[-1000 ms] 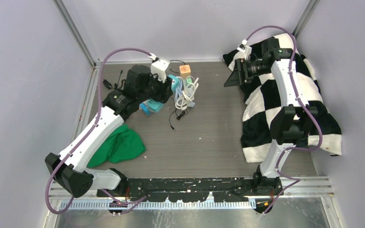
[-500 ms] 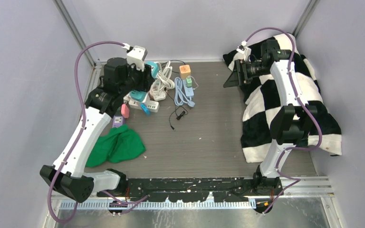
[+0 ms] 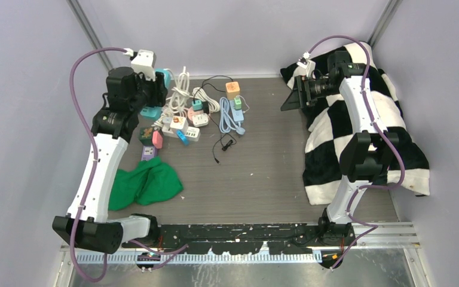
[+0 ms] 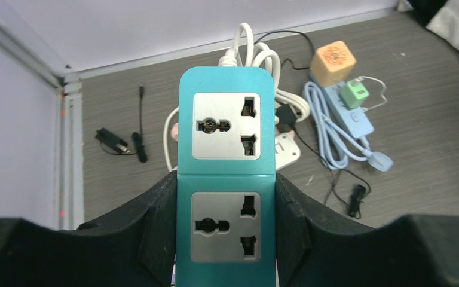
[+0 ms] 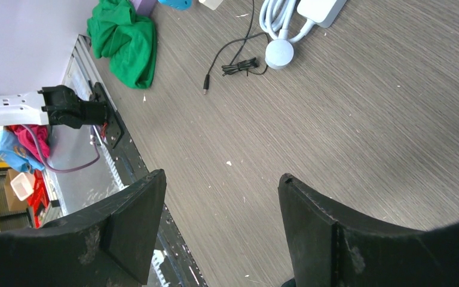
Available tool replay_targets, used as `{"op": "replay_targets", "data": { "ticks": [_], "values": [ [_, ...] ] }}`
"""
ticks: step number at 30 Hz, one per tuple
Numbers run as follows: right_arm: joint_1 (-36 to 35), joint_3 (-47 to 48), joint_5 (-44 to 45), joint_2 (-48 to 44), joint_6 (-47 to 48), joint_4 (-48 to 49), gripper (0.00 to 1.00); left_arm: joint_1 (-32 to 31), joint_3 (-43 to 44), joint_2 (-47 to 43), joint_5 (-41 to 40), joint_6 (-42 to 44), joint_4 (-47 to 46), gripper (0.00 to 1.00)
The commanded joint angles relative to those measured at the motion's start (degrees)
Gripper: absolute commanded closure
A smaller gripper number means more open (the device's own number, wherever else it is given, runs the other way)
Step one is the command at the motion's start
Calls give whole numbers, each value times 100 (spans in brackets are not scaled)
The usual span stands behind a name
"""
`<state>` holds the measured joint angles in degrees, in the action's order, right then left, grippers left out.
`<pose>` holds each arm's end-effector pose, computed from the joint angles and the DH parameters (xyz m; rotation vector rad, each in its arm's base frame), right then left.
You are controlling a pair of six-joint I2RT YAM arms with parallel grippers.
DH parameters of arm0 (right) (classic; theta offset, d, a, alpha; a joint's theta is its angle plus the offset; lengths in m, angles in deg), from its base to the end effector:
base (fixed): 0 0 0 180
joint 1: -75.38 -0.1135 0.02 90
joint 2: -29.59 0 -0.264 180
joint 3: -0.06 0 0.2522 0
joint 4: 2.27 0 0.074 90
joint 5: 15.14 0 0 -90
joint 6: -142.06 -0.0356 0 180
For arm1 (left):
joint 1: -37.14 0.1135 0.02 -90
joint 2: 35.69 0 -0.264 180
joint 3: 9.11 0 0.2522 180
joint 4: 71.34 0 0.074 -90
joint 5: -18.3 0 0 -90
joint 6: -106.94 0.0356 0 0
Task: Pull the plug off the socket
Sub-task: Place the socket at the corner of the board.
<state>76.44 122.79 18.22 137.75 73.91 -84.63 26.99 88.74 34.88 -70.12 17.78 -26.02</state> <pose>0.3822 0.0227 0.3412 -0.6661 2.2584 1.1454 0.2563 -0.0469 0.4441 0.1996 1.8773 -0.1372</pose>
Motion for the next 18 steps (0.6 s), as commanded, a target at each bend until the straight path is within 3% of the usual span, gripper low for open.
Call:
{"op": "replay_targets", "data": {
  "ticks": [1, 11, 18],
  "values": [
    [-61, 19, -58, 9, -64, 103, 26, 387, 255, -272, 73, 219, -793, 100],
    [-95, -6, -32, 56, -41, 101, 26, 1652, -434, -350, 232, 212, -1168, 100],
    [-106, -16, -31, 108, -45, 101, 26, 2096, -788, -110, 192, 324, -1543, 100]
  ]
}}
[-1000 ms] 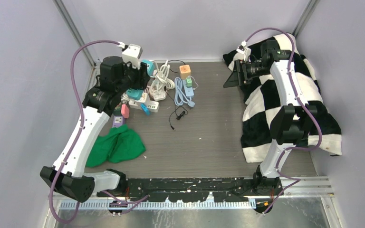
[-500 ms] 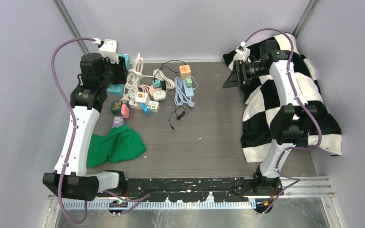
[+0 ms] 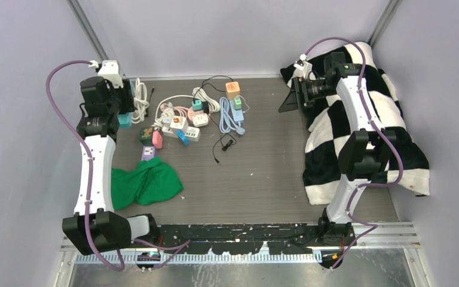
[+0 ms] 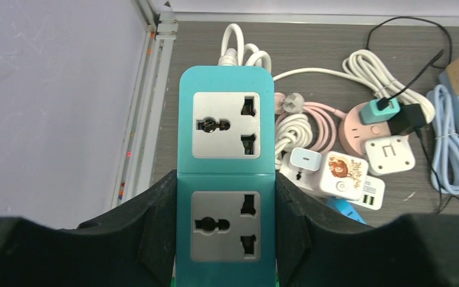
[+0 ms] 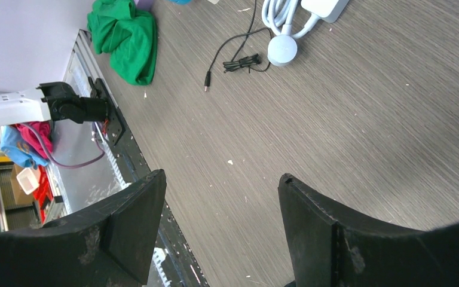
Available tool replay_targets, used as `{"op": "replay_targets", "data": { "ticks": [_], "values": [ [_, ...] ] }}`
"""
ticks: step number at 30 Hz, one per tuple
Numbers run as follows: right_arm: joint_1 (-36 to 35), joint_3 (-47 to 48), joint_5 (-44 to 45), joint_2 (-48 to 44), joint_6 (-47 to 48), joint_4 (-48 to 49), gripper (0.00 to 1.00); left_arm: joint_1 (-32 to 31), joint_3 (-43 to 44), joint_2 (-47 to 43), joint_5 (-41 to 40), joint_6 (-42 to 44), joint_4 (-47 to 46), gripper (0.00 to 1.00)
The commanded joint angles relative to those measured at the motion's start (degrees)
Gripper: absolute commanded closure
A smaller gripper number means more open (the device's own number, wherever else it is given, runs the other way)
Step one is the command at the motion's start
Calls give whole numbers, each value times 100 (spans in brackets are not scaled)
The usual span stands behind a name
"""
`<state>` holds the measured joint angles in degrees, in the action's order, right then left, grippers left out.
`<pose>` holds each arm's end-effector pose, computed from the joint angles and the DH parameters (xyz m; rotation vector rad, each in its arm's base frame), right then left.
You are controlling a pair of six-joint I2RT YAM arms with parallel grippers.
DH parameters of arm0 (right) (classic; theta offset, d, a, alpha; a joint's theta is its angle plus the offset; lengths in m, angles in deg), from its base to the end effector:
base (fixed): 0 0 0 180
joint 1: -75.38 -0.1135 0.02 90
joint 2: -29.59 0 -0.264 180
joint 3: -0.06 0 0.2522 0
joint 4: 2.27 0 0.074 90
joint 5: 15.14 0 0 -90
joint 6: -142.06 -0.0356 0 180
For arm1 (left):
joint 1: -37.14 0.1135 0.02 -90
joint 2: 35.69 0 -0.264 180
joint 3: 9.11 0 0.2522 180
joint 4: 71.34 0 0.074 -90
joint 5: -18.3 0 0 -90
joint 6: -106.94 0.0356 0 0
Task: Pull the plug off the socket
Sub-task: Place the socket at the corner of the board.
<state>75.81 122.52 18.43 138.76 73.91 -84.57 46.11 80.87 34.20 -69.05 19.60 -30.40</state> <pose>0.3859 0.0268 0.3334 -0.6697 2.2776 1.1590 0.2654 0.0402 0.4090 -0.0757 1.9339 0.0906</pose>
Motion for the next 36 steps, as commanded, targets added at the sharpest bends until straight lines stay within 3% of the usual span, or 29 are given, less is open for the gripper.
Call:
{"op": "replay_targets", "data": {
  "ticks": [1, 12, 19, 27, 36],
  "values": [
    [-43, 15, -53, 16, -42, 94, 26, 231, -31, 40, 85, 121, -1195, 100],
    [-43, 11, -28, 89, -9, 68, 26, 482, 215, 1229, -205, -472, -2468, 100],
    [-43, 44, 38, 137, 4, 35, 26, 544, 913, 2215, -84, -1081, -3257, 99],
    [-43, 57, 298, 107, 145, -76, 26, 549, 1601, 3342, -73, -1511, -3534, 99],
    [-43, 42, 491, 83, 220, -133, 26, 591, 1290, 4016, -166, -1320, -3298, 97]
  ]
}}
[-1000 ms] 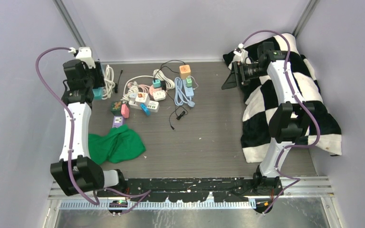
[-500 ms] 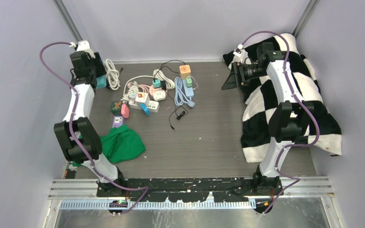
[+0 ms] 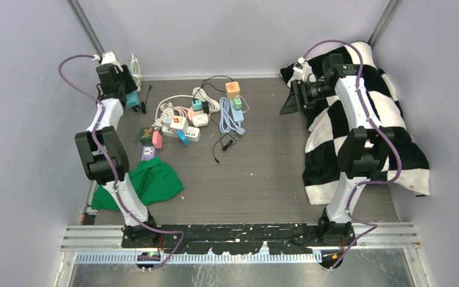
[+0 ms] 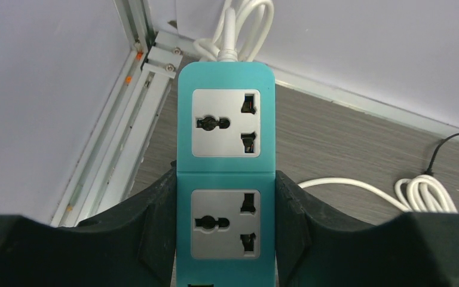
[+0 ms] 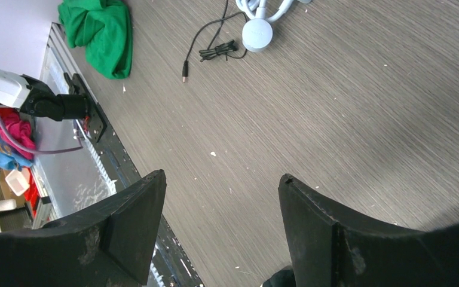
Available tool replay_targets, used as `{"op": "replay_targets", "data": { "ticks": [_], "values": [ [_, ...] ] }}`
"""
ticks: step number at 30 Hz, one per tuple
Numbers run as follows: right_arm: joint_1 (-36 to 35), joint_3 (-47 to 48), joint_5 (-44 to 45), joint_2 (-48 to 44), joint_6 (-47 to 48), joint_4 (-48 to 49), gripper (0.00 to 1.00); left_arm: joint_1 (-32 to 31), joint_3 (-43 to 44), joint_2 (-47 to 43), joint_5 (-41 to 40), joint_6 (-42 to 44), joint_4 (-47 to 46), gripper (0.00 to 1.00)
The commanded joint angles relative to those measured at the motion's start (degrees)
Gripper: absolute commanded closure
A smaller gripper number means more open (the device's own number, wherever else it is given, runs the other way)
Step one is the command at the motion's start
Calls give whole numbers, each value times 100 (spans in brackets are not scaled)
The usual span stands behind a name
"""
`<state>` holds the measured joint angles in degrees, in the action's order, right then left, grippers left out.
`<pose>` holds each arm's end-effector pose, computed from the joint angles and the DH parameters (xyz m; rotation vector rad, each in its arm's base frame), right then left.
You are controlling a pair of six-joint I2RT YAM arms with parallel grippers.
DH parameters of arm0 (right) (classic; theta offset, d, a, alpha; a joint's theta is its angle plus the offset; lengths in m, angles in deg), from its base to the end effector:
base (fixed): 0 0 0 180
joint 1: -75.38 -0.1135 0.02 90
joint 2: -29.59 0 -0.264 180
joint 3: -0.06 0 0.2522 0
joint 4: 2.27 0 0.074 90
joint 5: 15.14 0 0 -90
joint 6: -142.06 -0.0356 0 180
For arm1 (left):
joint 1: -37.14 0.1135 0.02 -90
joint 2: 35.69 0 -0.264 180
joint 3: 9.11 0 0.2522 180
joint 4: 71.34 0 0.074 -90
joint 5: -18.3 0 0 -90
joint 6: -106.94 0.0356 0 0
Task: Pull the plug off the socket
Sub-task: Place the socket at the corner of the board.
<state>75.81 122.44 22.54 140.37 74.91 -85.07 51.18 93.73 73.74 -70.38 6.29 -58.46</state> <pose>0.3918 0.0252 0.3204 -0.6675 2.3496 1.0899 0.4481 0.1112 0.2970 -0.3933 1.8696 0.0180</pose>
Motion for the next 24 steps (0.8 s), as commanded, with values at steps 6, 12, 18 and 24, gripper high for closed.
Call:
{"op": "replay_targets", "data": {
  "ticks": [6, 12, 18, 24],
  "values": [
    [-43, 52, 134, -46, 154, -110, 26, 210, -396, 151, 64, 139, -302, 97],
    [-43, 62, 125, 1, 151, -115, 26, 304, -677, 189, 289, 647, -23, 96],
    [-43, 55, 111, 18, 150, -119, 26, 318, -811, 306, 342, 919, 281, 95],
    [-43, 29, 99, 9, 162, -121, 26, 322, -606, 595, 358, 1375, 798, 92]
  ]
}}
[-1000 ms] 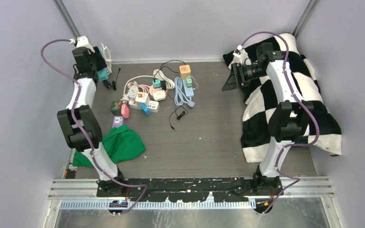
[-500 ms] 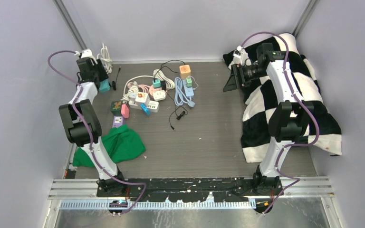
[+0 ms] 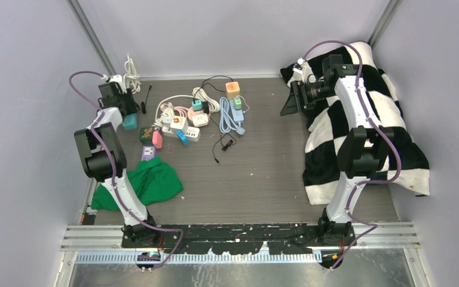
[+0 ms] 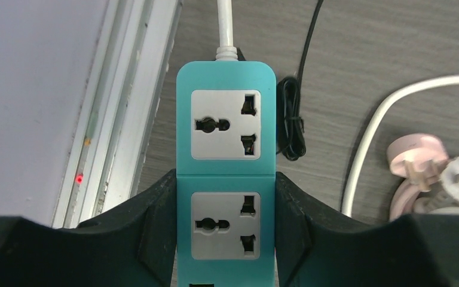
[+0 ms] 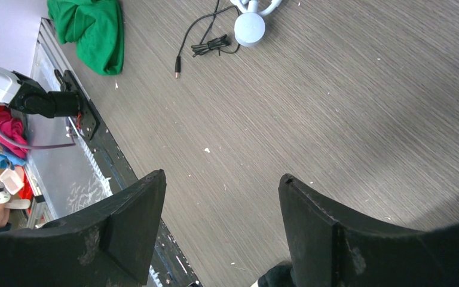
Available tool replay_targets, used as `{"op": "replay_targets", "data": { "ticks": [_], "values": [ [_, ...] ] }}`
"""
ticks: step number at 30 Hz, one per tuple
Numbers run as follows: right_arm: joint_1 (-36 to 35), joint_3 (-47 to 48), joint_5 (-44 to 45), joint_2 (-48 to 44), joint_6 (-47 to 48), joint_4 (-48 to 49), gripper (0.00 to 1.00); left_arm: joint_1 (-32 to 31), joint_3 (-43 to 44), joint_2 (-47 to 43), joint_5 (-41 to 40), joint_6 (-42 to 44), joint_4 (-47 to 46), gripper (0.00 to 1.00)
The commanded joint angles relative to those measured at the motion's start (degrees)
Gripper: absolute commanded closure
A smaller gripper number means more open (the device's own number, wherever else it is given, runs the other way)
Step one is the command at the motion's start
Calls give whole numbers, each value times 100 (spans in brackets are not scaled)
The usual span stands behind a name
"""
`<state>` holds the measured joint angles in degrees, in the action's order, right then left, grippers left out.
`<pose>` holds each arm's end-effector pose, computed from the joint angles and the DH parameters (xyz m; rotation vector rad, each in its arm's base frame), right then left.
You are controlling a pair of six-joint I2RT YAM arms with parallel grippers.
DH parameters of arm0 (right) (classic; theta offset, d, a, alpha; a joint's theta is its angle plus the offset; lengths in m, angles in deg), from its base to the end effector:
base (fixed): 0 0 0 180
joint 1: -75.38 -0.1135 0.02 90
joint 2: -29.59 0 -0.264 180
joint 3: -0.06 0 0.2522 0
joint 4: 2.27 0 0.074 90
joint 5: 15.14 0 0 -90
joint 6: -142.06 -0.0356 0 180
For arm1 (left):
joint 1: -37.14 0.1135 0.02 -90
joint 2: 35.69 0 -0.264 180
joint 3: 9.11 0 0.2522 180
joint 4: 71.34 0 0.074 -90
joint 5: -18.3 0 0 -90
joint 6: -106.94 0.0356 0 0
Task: Pull the plug off the socket
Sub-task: Place the socket at the corner of the board.
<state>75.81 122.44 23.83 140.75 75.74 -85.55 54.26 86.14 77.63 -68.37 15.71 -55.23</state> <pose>0.3926 0.0247 0.3171 -0.6764 2.3694 1.0659 0.4353 0.1319 0.2162 -0.3127 2.1451 0.0963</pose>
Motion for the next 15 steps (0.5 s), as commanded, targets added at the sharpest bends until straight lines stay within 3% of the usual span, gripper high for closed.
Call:
{"op": "replay_targets", "data": {
  "ticks": [1, 3, 8, 12, 15],
  "values": [
    [-43, 30, -30, -25, 76, -76, 26, 11, 193, 246, 132, 459, 535, 91],
    [-199, 34, -30, -31, 84, -72, 26, 13, 196, 290, 90, 499, 572, 89],
    [-209, -8, -13, -59, 98, -67, 26, 10, 303, 369, -21, 415, 770, 68],
    [-210, -39, -4, -76, 98, -62, 26, 15, 483, 372, -53, 262, 1021, 42],
    [-204, -39, -8, -77, 95, -62, 26, 15, 619, 268, -139, 157, 1233, 28]
  ]
}}
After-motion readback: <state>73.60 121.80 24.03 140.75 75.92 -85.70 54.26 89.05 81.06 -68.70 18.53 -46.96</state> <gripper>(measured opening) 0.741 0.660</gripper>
